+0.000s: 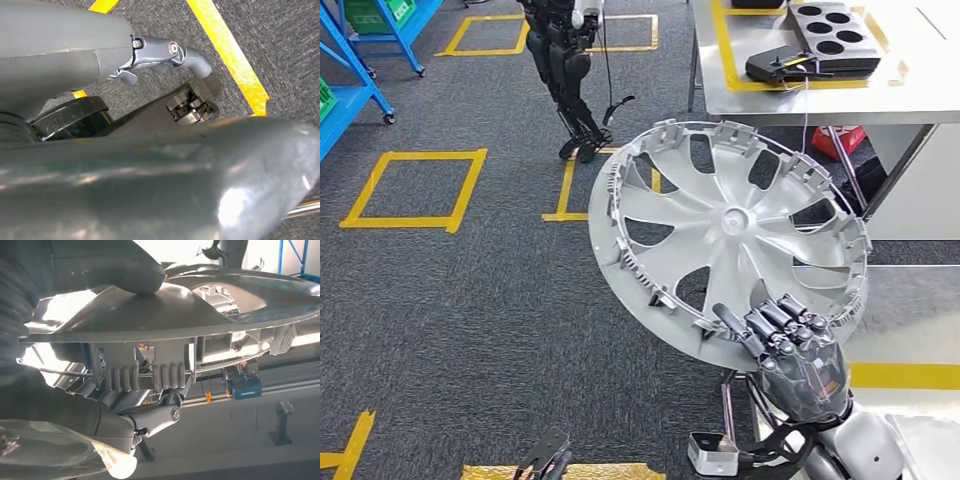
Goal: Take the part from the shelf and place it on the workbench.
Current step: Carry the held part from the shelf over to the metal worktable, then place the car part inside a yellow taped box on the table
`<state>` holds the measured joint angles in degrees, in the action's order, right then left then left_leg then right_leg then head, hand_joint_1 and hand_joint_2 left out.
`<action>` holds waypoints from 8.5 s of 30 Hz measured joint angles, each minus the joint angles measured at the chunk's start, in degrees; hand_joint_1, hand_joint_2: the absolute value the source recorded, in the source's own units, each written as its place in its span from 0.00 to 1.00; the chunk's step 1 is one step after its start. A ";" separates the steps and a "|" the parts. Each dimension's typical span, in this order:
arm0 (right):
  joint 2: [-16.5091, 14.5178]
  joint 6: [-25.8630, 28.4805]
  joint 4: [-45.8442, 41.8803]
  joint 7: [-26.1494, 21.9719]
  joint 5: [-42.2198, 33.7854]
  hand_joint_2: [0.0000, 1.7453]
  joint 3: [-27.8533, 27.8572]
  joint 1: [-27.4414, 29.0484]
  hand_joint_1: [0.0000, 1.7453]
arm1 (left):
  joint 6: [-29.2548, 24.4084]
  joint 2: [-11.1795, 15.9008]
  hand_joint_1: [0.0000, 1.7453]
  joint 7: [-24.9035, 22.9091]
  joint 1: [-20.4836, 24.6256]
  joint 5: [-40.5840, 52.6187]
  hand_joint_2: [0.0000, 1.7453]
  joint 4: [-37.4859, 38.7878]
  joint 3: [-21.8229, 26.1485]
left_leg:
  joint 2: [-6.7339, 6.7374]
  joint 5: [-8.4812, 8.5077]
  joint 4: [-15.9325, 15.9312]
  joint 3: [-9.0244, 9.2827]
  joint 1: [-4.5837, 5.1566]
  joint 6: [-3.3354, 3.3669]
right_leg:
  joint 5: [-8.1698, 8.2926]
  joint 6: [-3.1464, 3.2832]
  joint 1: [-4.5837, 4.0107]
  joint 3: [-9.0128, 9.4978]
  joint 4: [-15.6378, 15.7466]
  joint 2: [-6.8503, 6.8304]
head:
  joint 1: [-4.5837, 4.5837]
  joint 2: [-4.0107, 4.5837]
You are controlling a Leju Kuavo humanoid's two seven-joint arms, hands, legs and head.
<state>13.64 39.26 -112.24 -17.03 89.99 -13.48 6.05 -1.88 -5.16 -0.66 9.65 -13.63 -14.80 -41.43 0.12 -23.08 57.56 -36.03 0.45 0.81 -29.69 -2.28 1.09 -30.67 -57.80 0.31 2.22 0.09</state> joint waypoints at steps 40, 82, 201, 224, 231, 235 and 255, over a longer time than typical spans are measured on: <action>-0.13 0.04 0.23 -0.43 -0.10 1.00 0.04 1.11 1.00 | -3.86 0.19 0.00 -4.05 -1.26 -2.33 0.00 0.07 2.33 | 1.60 -2.56 -0.93 2.61 0.46 2.00 | -5.33 -1.20 0.20 -9.92 -15.13 0.23 | -0.10 0.00; -2.68 0.04 -5.27 -3.15 -0.11 1.00 4.46 5.79 1.00 | -1.72 1.77 0.00 -5.09 -4.51 -6.34 0.00 1.18 8.22 | 3.45 -7.72 4.54 2.31 0.08 -0.69 | 1.80 2.17 -0.43 -0.73 1.28 -2.19 | -0.15 0.00; 11.10 0.02 21.08 23.40 0.00 1.00 -3.58 -9.77 1.00 | 1.17 1.54 0.00 -6.10 -3.39 -4.92 0.00 1.25 6.48 | -2.99 -4.76 -0.15 4.36 -0.41 0.22 | 3.59 0.77 -0.39 -3.43 0.90 5.13 | -0.01 0.00; 18.26 0.05 29.18 32.57 0.05 1.00 -22.21 -18.43 1.00 | 1.44 2.15 0.00 -5.52 -3.42 -4.73 0.00 1.25 6.14 | -3.05 -4.75 -0.16 4.28 -0.44 0.20 | 3.59 0.78 -0.40 -3.54 0.85 5.06 | -0.02 0.00; 18.43 0.09 25.17 26.09 0.05 1.00 -24.61 -17.51 1.00 | 1.14 2.31 0.00 -4.68 -3.39 -4.19 0.00 1.25 5.20 | -3.06 -4.75 -0.16 4.26 -0.46 0.20 | 3.57 0.79 -0.41 -3.58 0.85 5.04 | -0.01 0.00; 18.29 0.09 22.49 21.52 0.04 1.00 -23.32 -15.39 1.00 | 0.99 2.37 0.00 -4.11 -3.37 -3.76 0.00 1.25 4.97 | -3.07 -4.75 -0.16 4.24 -0.45 0.20 | 3.56 0.79 -0.42 -3.58 0.85 5.04 | -0.01 0.00; 17.13 0.14 19.23 18.18 0.04 0.00 -18.82 -11.32 0.00 | 1.00 2.40 0.00 -3.09 -3.29 -2.88 0.50 1.25 3.64 | -3.07 -4.75 -0.16 4.24 -0.45 0.20 | 3.57 0.79 -0.41 -3.59 0.85 5.04 | -0.01 0.00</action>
<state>30.77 39.40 -93.00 1.14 90.03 -32.30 -5.27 -0.87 -2.75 -3.74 6.36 -16.52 -13.55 -37.79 -2.95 -27.84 57.40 -31.79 0.01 1.00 -26.12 -1.49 0.68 -34.26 -56.95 5.35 2.21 0.09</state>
